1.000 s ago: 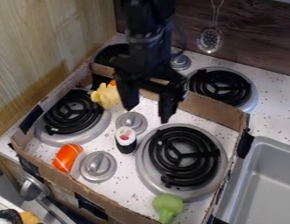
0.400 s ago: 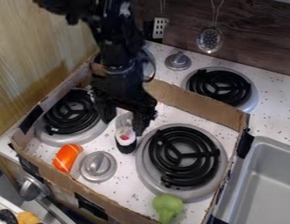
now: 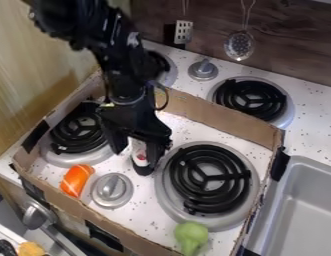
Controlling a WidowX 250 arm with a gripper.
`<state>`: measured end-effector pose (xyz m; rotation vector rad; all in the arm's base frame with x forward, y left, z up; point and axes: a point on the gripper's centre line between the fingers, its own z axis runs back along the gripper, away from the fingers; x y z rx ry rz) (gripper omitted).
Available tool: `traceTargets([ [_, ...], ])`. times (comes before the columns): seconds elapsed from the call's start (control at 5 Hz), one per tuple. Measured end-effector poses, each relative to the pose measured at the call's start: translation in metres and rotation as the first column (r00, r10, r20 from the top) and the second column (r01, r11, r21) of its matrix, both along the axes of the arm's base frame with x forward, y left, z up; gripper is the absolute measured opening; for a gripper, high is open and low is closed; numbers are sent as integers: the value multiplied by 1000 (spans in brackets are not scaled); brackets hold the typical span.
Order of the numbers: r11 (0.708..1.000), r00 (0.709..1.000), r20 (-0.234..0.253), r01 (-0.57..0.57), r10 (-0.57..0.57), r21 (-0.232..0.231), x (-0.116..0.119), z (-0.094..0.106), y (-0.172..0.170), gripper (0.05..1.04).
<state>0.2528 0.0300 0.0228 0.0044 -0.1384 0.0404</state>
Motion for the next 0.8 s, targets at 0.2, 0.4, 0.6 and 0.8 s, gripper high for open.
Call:
traceTargets([
  [0.2, 1000, 1000, -6, 1, -1, 0, 2, -11, 1, 997],
  [0.4, 1000, 1000, 9, 10, -11, 6, 6, -18, 2, 954],
  [0.6, 1000, 1000, 22, -5, 5, 23, 9, -22, 3, 721],
  [0.8, 999, 999, 37, -4, 2, 47, 11, -23, 0, 621],
])
